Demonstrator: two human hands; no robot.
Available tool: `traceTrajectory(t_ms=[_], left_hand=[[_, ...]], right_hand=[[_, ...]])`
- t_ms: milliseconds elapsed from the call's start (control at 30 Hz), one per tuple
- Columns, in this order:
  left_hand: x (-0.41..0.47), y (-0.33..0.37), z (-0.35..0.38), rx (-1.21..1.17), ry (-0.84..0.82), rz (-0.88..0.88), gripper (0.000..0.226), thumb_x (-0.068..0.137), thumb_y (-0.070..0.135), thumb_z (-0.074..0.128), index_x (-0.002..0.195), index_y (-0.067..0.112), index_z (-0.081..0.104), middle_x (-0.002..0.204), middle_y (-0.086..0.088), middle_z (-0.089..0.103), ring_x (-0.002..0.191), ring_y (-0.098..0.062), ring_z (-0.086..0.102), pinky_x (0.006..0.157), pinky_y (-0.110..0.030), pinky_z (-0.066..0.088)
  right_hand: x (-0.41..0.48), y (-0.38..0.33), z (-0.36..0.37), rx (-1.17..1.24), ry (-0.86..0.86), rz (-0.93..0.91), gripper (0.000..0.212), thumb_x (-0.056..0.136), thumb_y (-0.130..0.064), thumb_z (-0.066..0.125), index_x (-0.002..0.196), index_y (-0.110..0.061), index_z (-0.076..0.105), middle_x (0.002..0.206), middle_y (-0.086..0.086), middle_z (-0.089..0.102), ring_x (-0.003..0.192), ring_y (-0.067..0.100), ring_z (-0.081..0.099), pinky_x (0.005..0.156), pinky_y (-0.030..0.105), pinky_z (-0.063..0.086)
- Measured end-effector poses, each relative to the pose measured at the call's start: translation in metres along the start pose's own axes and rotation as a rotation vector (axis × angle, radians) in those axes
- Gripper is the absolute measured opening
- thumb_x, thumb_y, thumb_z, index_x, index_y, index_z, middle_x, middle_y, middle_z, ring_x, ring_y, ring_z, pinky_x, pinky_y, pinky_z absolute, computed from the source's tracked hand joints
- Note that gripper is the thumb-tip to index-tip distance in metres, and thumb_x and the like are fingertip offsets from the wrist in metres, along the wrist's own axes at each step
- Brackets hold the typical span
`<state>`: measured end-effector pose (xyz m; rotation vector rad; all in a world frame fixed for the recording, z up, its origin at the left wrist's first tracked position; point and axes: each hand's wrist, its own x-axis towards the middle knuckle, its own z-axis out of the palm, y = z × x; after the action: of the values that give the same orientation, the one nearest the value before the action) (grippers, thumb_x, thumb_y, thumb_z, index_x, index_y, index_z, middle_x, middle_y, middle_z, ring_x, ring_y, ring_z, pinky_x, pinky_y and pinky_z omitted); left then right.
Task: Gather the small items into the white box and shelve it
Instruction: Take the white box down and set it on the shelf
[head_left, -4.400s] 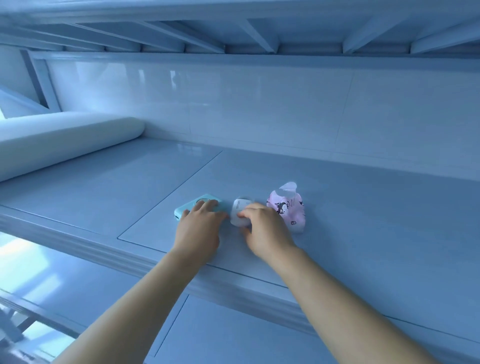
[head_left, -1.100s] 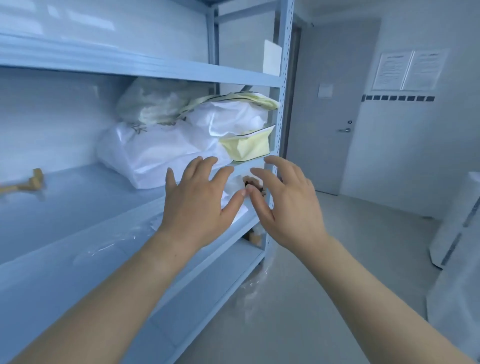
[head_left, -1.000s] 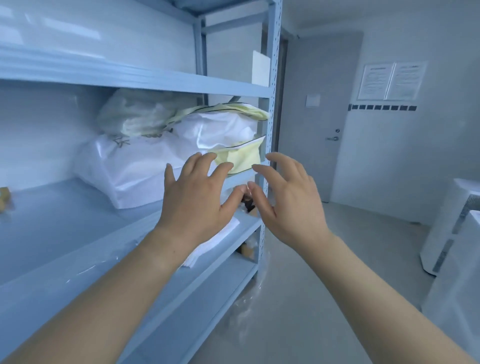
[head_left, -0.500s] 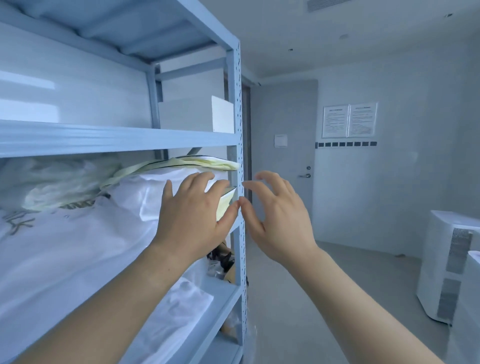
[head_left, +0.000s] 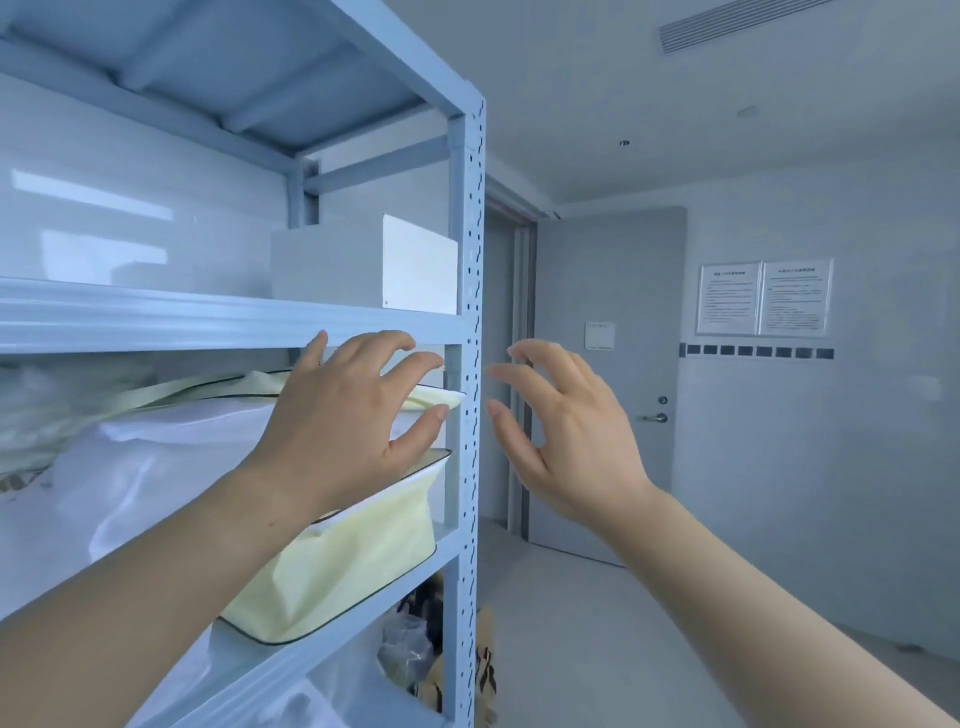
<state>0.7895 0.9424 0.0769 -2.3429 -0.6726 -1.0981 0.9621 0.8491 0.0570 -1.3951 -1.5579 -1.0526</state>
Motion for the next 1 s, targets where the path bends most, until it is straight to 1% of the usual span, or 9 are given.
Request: traceTrajectory(t_ms=[200, 367, 467, 533, 600, 667, 767, 900, 1000], left_hand=[[0.063, -0.006, 0.059, 0.079, 0.007, 0.021, 0.053, 0.084, 0.053, 0.028, 0.119, 0.025, 0.056, 0.125, -0.002, 0.056, 0.115, -0.023, 0.053, 0.104, -0.057, 0.030], [0.115, -0.033, 0.111, 0.191, 0.071, 0.093, 0.050, 0.085, 0.049, 0.033, 0.119, 0.024, 0.057, 0.127, -0.005, 0.056, 0.122, -0.025, 0.048, 0.103, -0.058, 0.029], [0.145, -0.054, 0.141, 0.262, 0.086, 0.121, 0.048, 0.085, 0.048, 0.036, 0.120, 0.024, 0.058, 0.126, -0.005, 0.057, 0.122, -0.027, 0.049, 0.103, -0.059, 0.029], [0.165, -0.067, 0.156, 0.299, 0.071, 0.111, 0.049, 0.085, 0.048, 0.034, 0.120, 0.024, 0.058, 0.126, -0.004, 0.057, 0.121, -0.027, 0.050, 0.103, -0.059, 0.029], [0.185, -0.080, 0.168, 0.333, 0.047, 0.086, 0.051, 0.084, 0.049, 0.031, 0.121, 0.024, 0.057, 0.128, -0.004, 0.056, 0.123, -0.026, 0.048, 0.104, -0.060, 0.028], [0.203, -0.092, 0.180, 0.371, 0.041, 0.072, 0.052, 0.084, 0.049, 0.030, 0.121, 0.025, 0.056, 0.128, -0.003, 0.055, 0.123, -0.025, 0.048, 0.105, -0.060, 0.027], [0.225, -0.106, 0.197, 0.425, 0.048, 0.064, 0.050, 0.083, 0.049, 0.031, 0.120, 0.025, 0.057, 0.127, -0.003, 0.056, 0.121, -0.024, 0.049, 0.104, -0.058, 0.028], [0.250, -0.119, 0.212, 0.506, 0.064, 0.074, 0.049, 0.082, 0.047, 0.034, 0.118, 0.024, 0.058, 0.124, -0.005, 0.057, 0.118, -0.025, 0.052, 0.103, -0.058, 0.028], [0.267, -0.123, 0.219, 0.562, 0.080, 0.065, 0.048, 0.082, 0.046, 0.035, 0.118, 0.024, 0.058, 0.122, -0.005, 0.057, 0.116, -0.025, 0.052, 0.105, -0.057, 0.027]], right_hand=[[0.035, 0.076, 0.062, 0.050, 0.038, -0.063, 0.034, 0.091, -0.033, 0.048, 0.115, -0.013, 0.060, 0.124, 0.010, 0.055, 0.110, 0.027, 0.053, 0.081, 0.042, 0.048], [0.067, 0.130, 0.122, 0.083, 0.114, -0.113, 0.036, 0.090, -0.034, 0.045, 0.116, -0.013, 0.060, 0.126, 0.012, 0.054, 0.113, 0.029, 0.053, 0.083, 0.043, 0.047], [0.090, 0.159, 0.158, 0.129, 0.120, -0.124, 0.034, 0.091, -0.033, 0.049, 0.117, -0.014, 0.060, 0.128, 0.011, 0.053, 0.112, 0.028, 0.053, 0.081, 0.043, 0.049], [0.108, 0.177, 0.181, 0.146, 0.131, -0.141, 0.033, 0.090, -0.033, 0.051, 0.116, -0.015, 0.060, 0.128, 0.010, 0.052, 0.110, 0.027, 0.054, 0.077, 0.041, 0.050], [0.127, 0.191, 0.204, 0.179, 0.154, -0.146, 0.033, 0.089, -0.033, 0.051, 0.116, -0.016, 0.060, 0.128, 0.009, 0.052, 0.107, 0.025, 0.054, 0.071, 0.037, 0.051], [0.143, 0.203, 0.229, 0.230, 0.186, -0.148, 0.032, 0.089, -0.032, 0.051, 0.115, -0.017, 0.061, 0.128, 0.007, 0.052, 0.107, 0.024, 0.054, 0.068, 0.035, 0.051], [0.163, 0.216, 0.265, 0.297, 0.228, -0.143, 0.031, 0.089, -0.032, 0.052, 0.114, -0.017, 0.061, 0.128, 0.007, 0.052, 0.108, 0.023, 0.055, 0.069, 0.035, 0.051], [0.189, 0.229, 0.305, 0.385, 0.255, -0.135, 0.030, 0.089, -0.029, 0.054, 0.114, -0.016, 0.061, 0.128, 0.008, 0.051, 0.107, 0.025, 0.055, 0.071, 0.039, 0.051], [0.208, 0.238, 0.326, 0.460, 0.286, -0.134, 0.029, 0.089, -0.028, 0.054, 0.115, -0.016, 0.060, 0.129, 0.007, 0.050, 0.107, 0.023, 0.054, 0.072, 0.038, 0.051]])
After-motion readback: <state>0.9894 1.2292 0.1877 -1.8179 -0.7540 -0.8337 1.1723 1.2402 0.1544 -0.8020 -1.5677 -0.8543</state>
